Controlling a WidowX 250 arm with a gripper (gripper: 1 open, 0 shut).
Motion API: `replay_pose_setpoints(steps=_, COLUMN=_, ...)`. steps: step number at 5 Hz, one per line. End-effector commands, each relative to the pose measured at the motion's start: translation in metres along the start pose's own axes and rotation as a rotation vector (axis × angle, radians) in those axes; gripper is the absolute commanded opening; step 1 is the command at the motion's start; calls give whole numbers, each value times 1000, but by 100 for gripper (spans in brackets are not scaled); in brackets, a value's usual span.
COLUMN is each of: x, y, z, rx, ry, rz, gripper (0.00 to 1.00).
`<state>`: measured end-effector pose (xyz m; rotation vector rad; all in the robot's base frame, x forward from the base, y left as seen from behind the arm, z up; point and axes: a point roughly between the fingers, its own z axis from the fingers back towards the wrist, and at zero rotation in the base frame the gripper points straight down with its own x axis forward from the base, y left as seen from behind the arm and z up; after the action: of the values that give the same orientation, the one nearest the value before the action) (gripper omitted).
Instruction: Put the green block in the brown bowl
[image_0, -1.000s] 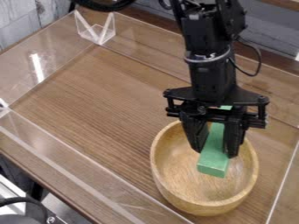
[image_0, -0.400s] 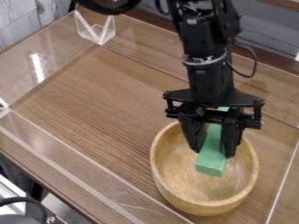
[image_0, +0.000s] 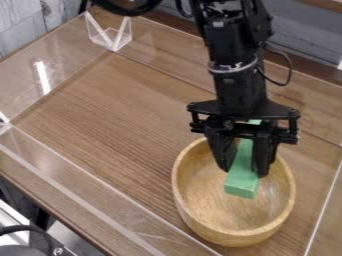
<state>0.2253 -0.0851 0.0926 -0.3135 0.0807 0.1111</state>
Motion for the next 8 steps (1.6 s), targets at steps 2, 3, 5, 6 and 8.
replay_pose_setpoints(steps=2, x=13, y=-3, z=10, rx=-22, ry=-43, rz=-13, gripper=0)
replay_pose_setpoints(steps=3, x=15, y=-2, z=9, rx=-26, ry=-41, rz=-14, gripper=0)
replay_pose_setpoints(steps=5, x=17, y=0, z=8, rx=-35, ry=-39, rz=-17, gripper=0)
replay_pose_setpoints(steps=6, x=19, y=1, z=8, rx=-40, ry=-37, rz=-19, gripper=0)
replay_pose_setpoints(steps=8, x=20, y=2, z=6, rx=-46, ry=-34, rz=-30, gripper=0)
